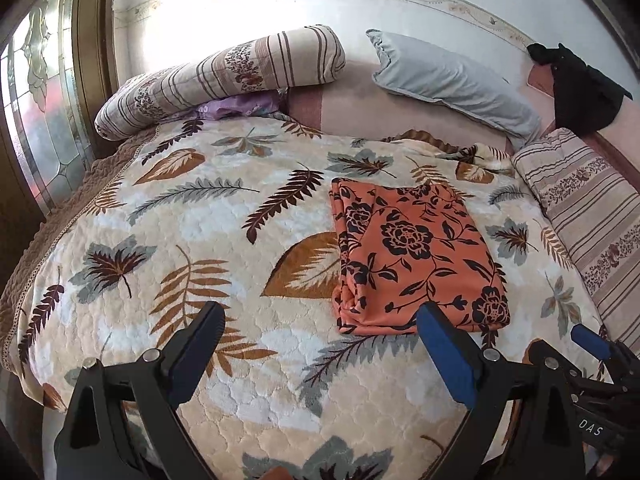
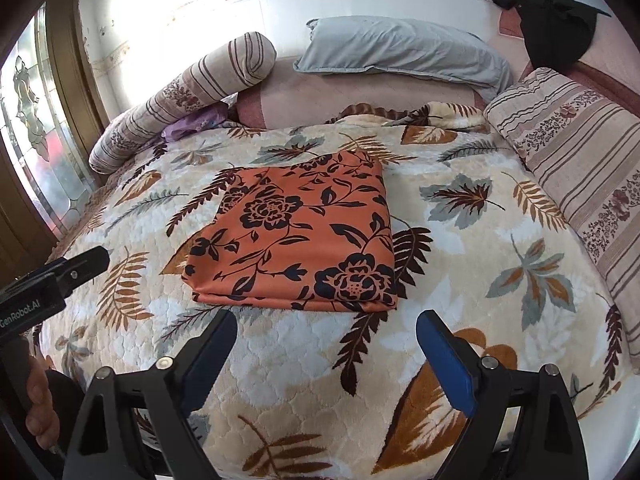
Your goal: Fold small clothes
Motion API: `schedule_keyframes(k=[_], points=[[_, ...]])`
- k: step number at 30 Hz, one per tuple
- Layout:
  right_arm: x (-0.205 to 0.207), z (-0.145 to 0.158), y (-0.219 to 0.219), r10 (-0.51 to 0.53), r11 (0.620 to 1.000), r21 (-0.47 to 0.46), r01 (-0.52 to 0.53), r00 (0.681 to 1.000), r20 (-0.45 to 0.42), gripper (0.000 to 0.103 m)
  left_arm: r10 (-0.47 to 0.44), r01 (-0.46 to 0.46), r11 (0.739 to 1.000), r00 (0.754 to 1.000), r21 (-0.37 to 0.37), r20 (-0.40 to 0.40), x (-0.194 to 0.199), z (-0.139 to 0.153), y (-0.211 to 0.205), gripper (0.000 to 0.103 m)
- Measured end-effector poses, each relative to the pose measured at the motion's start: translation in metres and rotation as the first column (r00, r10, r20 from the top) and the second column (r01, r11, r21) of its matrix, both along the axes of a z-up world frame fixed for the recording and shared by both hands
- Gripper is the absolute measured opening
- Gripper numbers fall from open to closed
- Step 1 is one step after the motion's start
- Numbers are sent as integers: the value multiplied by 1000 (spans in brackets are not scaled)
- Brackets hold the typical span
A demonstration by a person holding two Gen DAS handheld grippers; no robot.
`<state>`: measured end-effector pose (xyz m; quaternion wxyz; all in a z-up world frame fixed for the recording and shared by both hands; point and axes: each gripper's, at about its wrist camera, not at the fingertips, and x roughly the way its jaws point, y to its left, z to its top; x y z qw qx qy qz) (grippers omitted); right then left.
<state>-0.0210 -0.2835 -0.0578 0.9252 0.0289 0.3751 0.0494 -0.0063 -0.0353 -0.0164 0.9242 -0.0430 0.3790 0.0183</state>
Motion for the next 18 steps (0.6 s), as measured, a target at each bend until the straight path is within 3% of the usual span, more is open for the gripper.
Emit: schedule_keyframes(k=[10, 18], points=[[12, -6, 1, 13, 1000, -22, -13, 1000, -18, 93, -36, 33, 995, 999, 92, 30, 10, 3, -18, 97], [22, 0, -4, 6, 1000, -30, -7, 1000, -7, 93, -67, 66, 995, 998, 70, 19, 22, 6, -33, 97]])
